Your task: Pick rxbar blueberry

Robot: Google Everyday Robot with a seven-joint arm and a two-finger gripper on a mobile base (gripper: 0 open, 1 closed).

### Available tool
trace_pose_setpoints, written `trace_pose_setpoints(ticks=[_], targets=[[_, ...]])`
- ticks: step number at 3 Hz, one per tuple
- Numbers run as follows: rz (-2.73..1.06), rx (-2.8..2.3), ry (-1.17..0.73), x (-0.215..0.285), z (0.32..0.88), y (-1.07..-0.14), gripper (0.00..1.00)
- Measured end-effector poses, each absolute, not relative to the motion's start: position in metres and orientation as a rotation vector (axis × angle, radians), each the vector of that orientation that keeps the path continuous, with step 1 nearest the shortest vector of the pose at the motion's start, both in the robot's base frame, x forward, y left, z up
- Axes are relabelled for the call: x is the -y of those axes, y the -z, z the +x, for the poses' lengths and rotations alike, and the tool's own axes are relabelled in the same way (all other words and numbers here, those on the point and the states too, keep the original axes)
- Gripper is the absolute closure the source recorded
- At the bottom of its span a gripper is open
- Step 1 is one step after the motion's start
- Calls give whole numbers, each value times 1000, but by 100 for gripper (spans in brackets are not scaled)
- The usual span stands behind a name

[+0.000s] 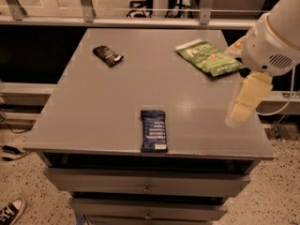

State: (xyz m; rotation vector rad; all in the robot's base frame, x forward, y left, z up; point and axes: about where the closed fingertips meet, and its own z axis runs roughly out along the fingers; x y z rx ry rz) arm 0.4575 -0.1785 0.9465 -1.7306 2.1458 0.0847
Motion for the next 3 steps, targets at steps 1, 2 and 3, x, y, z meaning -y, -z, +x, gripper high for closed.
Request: trace_pose_setpoints(ticks=[1, 2, 3], targets=[[-1744, -2096, -230, 153, 463, -926, 0], [-1759, -2031, -382, 121, 461, -908, 0], [-1775, -1927, -547, 77, 457, -889, 0]])
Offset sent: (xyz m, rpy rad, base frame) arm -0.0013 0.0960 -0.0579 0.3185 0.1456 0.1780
